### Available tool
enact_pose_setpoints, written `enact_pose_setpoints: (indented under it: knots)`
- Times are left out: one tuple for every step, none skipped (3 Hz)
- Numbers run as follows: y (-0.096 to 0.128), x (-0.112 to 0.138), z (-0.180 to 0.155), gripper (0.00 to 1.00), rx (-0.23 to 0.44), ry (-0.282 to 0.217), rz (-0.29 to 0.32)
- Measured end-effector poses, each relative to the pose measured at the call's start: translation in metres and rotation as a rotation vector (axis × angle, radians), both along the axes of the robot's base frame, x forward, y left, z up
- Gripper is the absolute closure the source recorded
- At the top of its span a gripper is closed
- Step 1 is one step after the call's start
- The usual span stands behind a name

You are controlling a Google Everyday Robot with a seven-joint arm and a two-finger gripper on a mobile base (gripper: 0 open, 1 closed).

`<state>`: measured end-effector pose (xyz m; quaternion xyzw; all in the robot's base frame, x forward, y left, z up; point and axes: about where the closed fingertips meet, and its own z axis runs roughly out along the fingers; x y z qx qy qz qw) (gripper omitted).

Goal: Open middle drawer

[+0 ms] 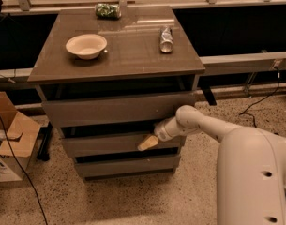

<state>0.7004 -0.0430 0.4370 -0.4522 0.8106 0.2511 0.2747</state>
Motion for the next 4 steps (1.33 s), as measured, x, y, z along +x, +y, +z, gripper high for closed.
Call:
enact_pose_setpoints:
  knots:
    - [0.002, -0.002, 0.004, 0.50, -0.005, 0.007, 0.027]
    - [0.008, -0.037, 0.025, 0.74, -0.072, 0.000, 0.127]
    - [0.009, -0.039, 0.027, 0.69, -0.076, 0.000, 0.133]
    - [0.009, -0.039, 0.027, 0.38, -0.076, 0.000, 0.133]
